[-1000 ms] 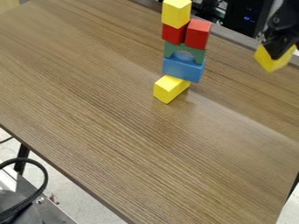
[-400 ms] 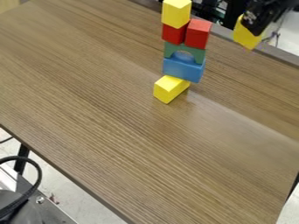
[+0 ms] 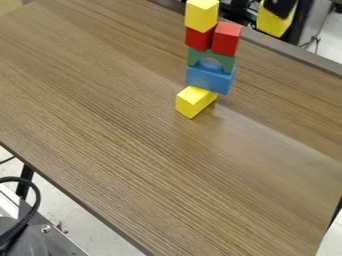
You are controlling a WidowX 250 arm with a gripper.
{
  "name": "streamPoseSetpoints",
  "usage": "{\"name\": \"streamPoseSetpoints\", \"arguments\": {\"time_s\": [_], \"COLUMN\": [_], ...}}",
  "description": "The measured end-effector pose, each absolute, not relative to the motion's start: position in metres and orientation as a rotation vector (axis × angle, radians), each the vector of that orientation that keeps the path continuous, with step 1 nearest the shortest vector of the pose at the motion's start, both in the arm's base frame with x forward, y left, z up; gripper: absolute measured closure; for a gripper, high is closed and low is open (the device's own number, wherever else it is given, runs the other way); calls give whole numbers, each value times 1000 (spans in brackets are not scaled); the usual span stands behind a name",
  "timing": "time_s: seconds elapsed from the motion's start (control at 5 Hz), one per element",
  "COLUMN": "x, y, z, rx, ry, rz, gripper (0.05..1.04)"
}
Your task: Take the yellow cube and put it on top of the red cube
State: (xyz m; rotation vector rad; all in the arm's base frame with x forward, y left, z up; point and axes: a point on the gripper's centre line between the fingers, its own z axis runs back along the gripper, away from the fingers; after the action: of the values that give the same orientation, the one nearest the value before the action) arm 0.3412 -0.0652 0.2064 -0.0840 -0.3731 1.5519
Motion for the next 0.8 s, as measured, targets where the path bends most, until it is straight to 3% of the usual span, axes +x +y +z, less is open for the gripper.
{"name": "streamPoseSetpoints", "arguments": {"time_s": [0.4, 0.8], "x": [347, 352], "y": [-52, -38], "z": [212, 206], "rx": [-120, -104], "ry": [-336, -322], "rz": [1581, 1607], "gripper": [595, 595]}}
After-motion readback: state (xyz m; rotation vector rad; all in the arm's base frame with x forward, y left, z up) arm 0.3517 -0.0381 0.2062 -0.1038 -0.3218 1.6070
